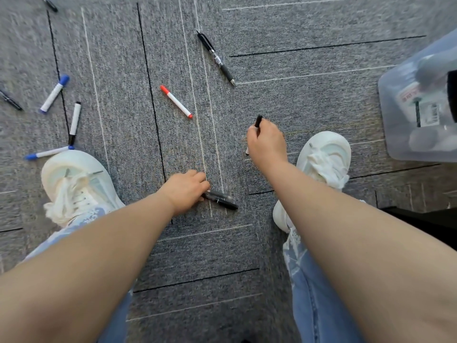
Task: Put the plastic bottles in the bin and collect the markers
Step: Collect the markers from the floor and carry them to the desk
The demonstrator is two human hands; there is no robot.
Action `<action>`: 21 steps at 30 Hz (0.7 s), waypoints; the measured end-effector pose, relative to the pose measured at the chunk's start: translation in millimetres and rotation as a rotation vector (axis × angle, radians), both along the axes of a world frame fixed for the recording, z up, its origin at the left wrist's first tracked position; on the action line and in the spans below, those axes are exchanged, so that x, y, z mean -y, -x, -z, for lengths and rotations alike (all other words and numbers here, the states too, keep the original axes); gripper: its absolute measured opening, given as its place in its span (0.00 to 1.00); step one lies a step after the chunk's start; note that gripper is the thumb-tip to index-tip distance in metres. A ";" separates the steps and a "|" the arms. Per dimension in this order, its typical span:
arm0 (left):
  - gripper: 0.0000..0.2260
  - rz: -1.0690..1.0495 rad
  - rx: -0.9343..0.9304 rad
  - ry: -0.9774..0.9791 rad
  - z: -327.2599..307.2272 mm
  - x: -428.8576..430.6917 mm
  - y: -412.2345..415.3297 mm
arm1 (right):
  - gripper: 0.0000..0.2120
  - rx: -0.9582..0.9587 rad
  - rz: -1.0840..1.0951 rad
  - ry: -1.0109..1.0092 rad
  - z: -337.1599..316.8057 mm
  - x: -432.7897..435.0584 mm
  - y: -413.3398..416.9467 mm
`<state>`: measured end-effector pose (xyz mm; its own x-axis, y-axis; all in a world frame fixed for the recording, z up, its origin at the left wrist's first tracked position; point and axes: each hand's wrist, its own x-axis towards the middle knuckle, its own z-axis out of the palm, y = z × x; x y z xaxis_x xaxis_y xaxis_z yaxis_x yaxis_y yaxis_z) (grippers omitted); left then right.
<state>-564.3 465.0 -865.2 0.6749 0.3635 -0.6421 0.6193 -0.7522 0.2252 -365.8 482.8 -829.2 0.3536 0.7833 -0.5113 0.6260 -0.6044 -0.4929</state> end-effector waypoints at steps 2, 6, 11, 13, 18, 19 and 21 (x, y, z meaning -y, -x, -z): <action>0.12 -0.084 0.043 -0.024 -2.4 -4.2 0.1 | 0.09 -0.006 -0.002 -0.002 -0.9 -1.7 2.1; 0.10 -0.518 0.115 0.003 -16.9 -23.4 4.6 | 0.09 -0.008 0.019 -0.005 -5.7 -9.9 7.0; 0.08 -0.957 0.144 -0.011 -36.4 -57.4 18.7 | 0.15 -0.010 -0.010 0.023 -15.3 -27.7 11.1; 0.04 -0.984 0.115 -0.040 -42.9 -76.1 22.0 | 0.15 0.005 -0.022 0.033 -18.4 -38.9 12.0; 0.09 -0.736 0.037 -0.158 -46.5 -116.1 25.8 | 0.09 0.010 0.003 0.094 -17.2 -70.6 11.7; 0.09 -0.681 0.020 -0.160 -45.8 -122.1 25.2 | 0.07 0.004 0.018 0.106 -17.1 -76.3 12.1; 0.09 -0.583 0.001 -0.146 -44.0 -133.0 23.2 | 0.06 0.023 0.024 0.128 -16.2 -87.7 12.1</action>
<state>-587.5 598.0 -821.1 0.3383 0.7582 -0.5574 0.9389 -0.3115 0.1462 -378.0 570.5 -813.0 0.3844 0.7032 -0.5981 0.6206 -0.6765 -0.3965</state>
